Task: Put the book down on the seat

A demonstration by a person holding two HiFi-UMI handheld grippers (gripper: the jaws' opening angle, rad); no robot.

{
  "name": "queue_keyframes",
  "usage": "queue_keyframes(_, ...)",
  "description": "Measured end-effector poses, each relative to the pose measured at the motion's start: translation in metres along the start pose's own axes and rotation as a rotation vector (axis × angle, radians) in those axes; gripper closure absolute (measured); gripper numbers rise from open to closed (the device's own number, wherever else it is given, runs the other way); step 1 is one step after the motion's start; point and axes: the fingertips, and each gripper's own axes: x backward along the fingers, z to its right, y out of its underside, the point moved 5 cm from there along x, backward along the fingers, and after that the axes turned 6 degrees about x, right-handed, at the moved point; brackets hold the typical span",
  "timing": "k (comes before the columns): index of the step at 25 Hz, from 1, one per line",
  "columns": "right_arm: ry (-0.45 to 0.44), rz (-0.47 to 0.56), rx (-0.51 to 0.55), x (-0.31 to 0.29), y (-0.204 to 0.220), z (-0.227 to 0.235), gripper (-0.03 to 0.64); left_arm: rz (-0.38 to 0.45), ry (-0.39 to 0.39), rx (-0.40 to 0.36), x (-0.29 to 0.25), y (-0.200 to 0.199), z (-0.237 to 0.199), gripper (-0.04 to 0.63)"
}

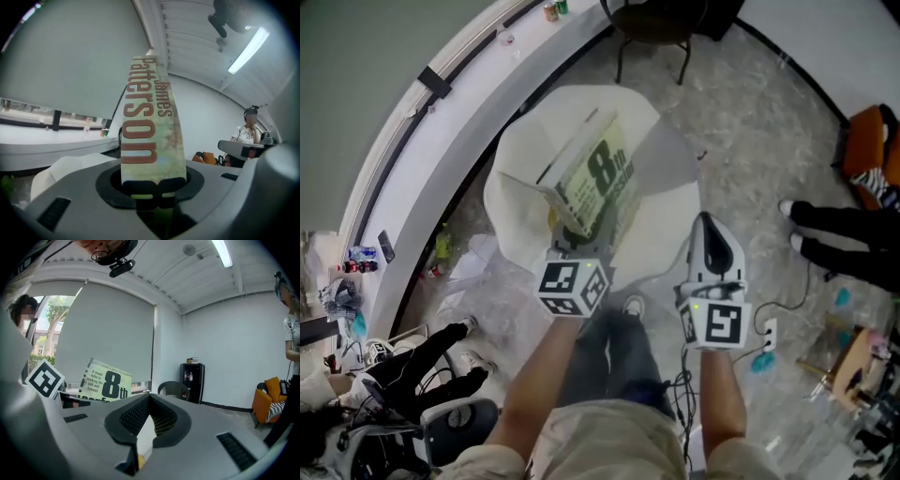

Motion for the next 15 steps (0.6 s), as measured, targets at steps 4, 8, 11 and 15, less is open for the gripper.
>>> queue_keyframes(4,-0.018,-0.045,0.005,-0.024,0.044,0.0,0.614,-0.058,0.022,0.132,-0.04,0.045,-0.034,0.43)
queue_keyframes(8,-0.033,-0.06,0.004,-0.041,0.091,-0.007,0.614,-0.089,0.05,0.219,-0.069,0.096,-0.064,0.43)
queue_keyframes(11,-0.065,-0.052,0.023,-0.056,0.134,-0.018,0.614,-0.104,0.082,0.335,-0.092,0.143,-0.089,0.43)
queue_keyframes(15,-0.091,-0.085,0.013,-0.075,0.202,-0.029,0.614,-0.095,0.096,0.479,-0.123,0.209,-0.126,0.43)
